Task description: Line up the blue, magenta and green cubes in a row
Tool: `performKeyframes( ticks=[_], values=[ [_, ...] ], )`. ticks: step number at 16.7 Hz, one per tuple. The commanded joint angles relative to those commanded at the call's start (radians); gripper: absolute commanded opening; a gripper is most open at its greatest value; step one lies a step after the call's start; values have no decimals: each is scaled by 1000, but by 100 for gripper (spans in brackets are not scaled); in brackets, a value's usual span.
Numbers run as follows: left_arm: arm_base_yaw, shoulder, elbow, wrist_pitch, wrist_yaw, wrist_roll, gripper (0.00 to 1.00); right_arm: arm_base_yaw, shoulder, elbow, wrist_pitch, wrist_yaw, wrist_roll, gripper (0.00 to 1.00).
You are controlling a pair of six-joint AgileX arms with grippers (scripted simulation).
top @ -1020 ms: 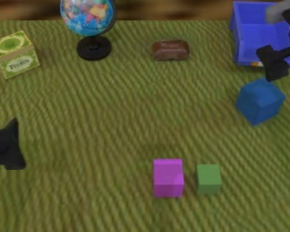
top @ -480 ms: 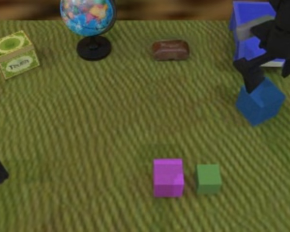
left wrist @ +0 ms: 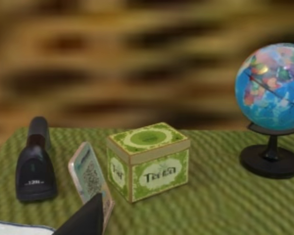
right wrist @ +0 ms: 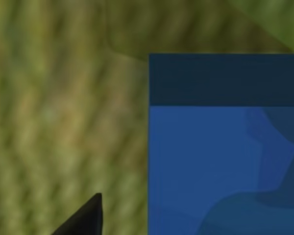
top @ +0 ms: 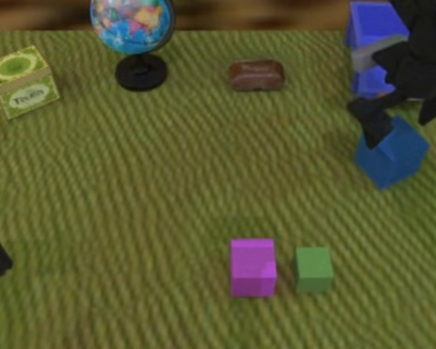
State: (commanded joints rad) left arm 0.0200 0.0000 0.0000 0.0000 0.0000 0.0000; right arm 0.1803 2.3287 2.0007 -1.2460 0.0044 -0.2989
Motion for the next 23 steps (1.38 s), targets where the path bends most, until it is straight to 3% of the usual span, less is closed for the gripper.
performKeyframes(
  ticks=[5, 11, 23],
  values=[
    [0, 0, 0, 0, 0, 0, 100, 2, 45, -148, 203, 0, 3, 100],
    [0, 0, 0, 0, 0, 0, 100, 3, 56, -176, 235, 1, 4, 100],
    [0, 0, 0, 0, 0, 0, 100, 3, 56, -176, 235, 1, 4, 10]
  ],
)
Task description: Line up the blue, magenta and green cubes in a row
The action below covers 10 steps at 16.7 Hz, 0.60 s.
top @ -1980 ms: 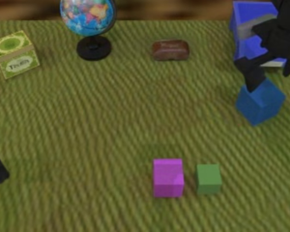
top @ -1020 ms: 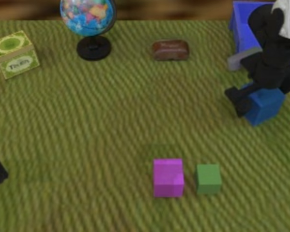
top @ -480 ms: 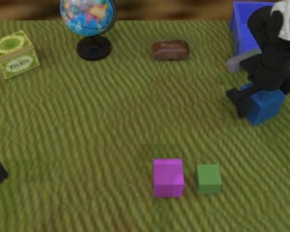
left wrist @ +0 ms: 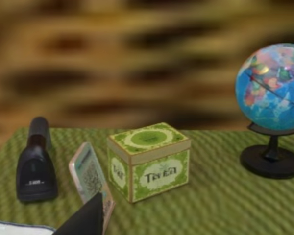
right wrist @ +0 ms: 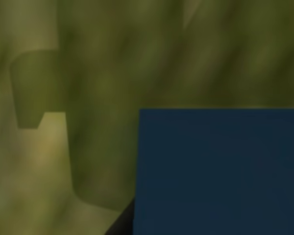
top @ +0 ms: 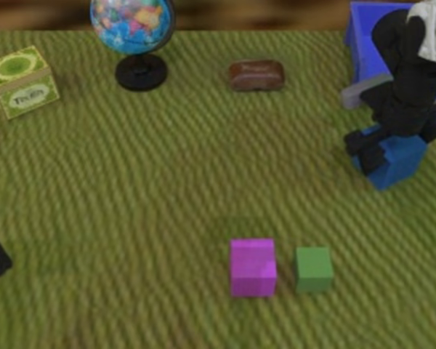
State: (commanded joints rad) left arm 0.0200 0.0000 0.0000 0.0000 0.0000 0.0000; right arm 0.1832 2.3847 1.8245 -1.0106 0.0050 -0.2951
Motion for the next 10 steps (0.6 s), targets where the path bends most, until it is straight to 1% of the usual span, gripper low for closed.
performKeyframes(
  ticks=[1, 2, 10],
  values=[
    [0, 0, 0, 0, 0, 0, 100, 0, 0, 0, 0, 0, 0, 2],
    [0, 0, 0, 0, 0, 0, 100, 0, 0, 0, 0, 0, 0, 0],
    [0, 0, 0, 0, 0, 0, 100, -3, -6, 1, -3, 0, 1, 0]
  ],
)
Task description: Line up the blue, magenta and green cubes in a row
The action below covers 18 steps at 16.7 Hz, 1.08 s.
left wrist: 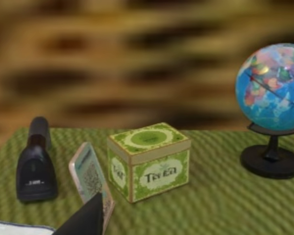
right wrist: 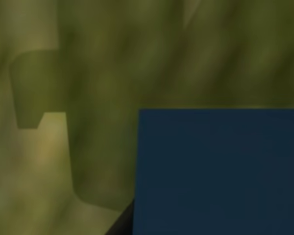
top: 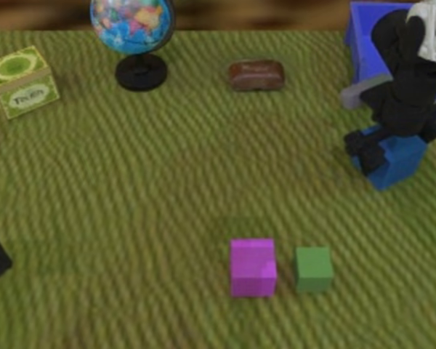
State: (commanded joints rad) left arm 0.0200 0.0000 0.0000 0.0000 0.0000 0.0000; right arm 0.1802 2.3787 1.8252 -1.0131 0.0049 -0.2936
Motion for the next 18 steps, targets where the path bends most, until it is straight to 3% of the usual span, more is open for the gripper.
performKeyframes(
  ticks=[8, 14, 18],
  values=[
    [0, 0, 0, 0, 0, 0, 100, 8, -52, 157, -217, -1, -2, 0],
    [0, 0, 0, 0, 0, 0, 100, 5, -58, 173, -235, -1, 1, 0],
    [0, 0, 0, 0, 0, 0, 100, 85, -31, 220, -259, 0, 109, 0]
  ],
)
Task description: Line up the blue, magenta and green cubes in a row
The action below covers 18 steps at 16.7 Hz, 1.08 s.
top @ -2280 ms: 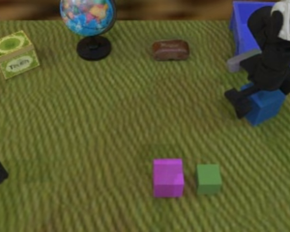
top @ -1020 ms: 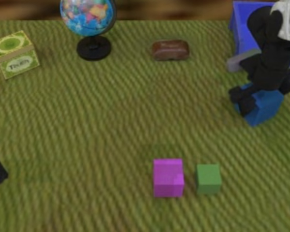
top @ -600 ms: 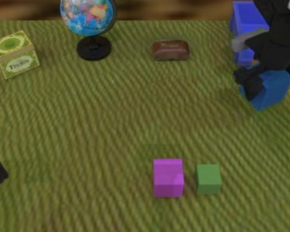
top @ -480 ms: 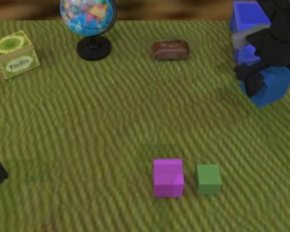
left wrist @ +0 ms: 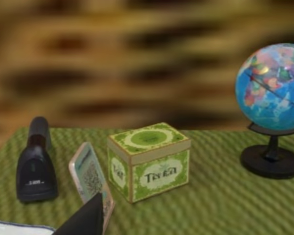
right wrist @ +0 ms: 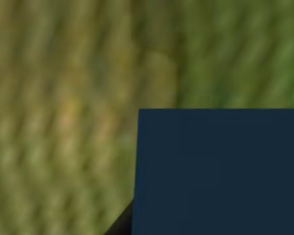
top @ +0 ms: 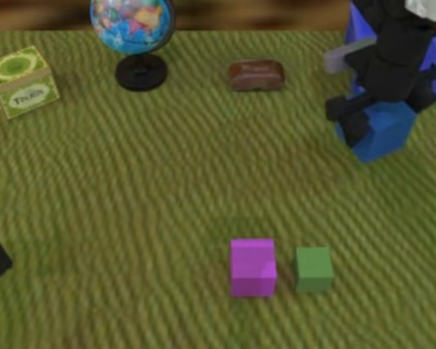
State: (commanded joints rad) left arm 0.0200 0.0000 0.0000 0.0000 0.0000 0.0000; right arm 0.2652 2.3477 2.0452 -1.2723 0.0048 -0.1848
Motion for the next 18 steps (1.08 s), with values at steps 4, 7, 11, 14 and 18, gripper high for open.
performKeyframes(
  ticks=[4, 7, 11, 14, 18],
  values=[
    [0, 0, 0, 0, 0, 0, 100, 165, 42, 79, -46, 2, 262, 0],
    [0, 0, 0, 0, 0, 0, 100, 318, 72, 138, -87, 1, 535, 0],
    [0, 0, 0, 0, 0, 0, 100, 523, 104, 211, -135, 1, 902, 0],
    [0, 0, 0, 0, 0, 0, 100, 645, 109, 250, -155, 2, 1085, 0],
    [0, 0, 0, 0, 0, 0, 100, 717, 103, 269, -161, 6, 1180, 0]
  ],
)
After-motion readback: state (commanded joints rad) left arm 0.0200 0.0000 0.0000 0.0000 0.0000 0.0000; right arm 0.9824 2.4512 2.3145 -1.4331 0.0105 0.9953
